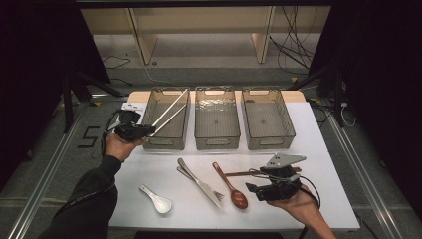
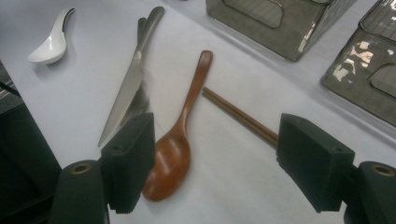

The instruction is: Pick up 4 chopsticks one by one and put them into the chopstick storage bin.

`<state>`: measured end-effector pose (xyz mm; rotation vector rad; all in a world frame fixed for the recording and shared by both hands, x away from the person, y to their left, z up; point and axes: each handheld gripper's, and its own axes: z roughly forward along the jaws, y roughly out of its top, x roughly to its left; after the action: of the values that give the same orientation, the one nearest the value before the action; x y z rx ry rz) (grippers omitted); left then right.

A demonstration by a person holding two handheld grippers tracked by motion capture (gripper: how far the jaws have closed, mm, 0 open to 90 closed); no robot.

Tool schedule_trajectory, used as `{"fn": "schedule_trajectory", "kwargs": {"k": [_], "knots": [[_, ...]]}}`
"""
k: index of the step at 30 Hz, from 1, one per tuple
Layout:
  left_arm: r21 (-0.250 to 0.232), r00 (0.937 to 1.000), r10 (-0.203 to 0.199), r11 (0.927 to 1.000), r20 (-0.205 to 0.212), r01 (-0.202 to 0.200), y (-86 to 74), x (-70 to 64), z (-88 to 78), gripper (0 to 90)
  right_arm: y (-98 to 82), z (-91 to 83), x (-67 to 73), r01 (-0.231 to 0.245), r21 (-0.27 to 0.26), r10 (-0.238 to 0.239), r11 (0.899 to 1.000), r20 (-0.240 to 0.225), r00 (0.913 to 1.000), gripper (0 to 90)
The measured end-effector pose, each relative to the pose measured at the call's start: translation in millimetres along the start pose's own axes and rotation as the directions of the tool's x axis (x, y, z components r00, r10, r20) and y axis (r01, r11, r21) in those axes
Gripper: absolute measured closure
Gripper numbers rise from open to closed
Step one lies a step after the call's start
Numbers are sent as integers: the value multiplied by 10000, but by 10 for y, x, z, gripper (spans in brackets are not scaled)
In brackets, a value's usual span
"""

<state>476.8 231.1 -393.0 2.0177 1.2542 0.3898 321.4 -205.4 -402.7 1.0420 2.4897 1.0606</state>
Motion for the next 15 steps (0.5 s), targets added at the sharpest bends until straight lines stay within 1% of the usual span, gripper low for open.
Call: {"fn": "schedule_trajectory", "kwargs": {"k": [3,7,12,14,15], "knots": [[213,9998,-150,9997,-106,152,52,49,79,834,-1,4,-4,11,-4,-11,10000,-12,10000,293],[370,9989,-380,9986,-269,390,90,98,189,834,1,0,-5,24,-25,-24,10000,-37,10000,293],[505,9972,-641,9965,-397,660,141,149,270,834,0,-1,-8,11,-24,-11,10000,-51,10000,293],[626,9964,-701,9954,-483,731,156,172,304,834,0,3,-6,22,6,-22,10000,-78,10000,293],[611,9956,-797,9947,-495,826,161,179,323,834,1,4,-4,36,17,-36,10000,-87,10000,293]]}}
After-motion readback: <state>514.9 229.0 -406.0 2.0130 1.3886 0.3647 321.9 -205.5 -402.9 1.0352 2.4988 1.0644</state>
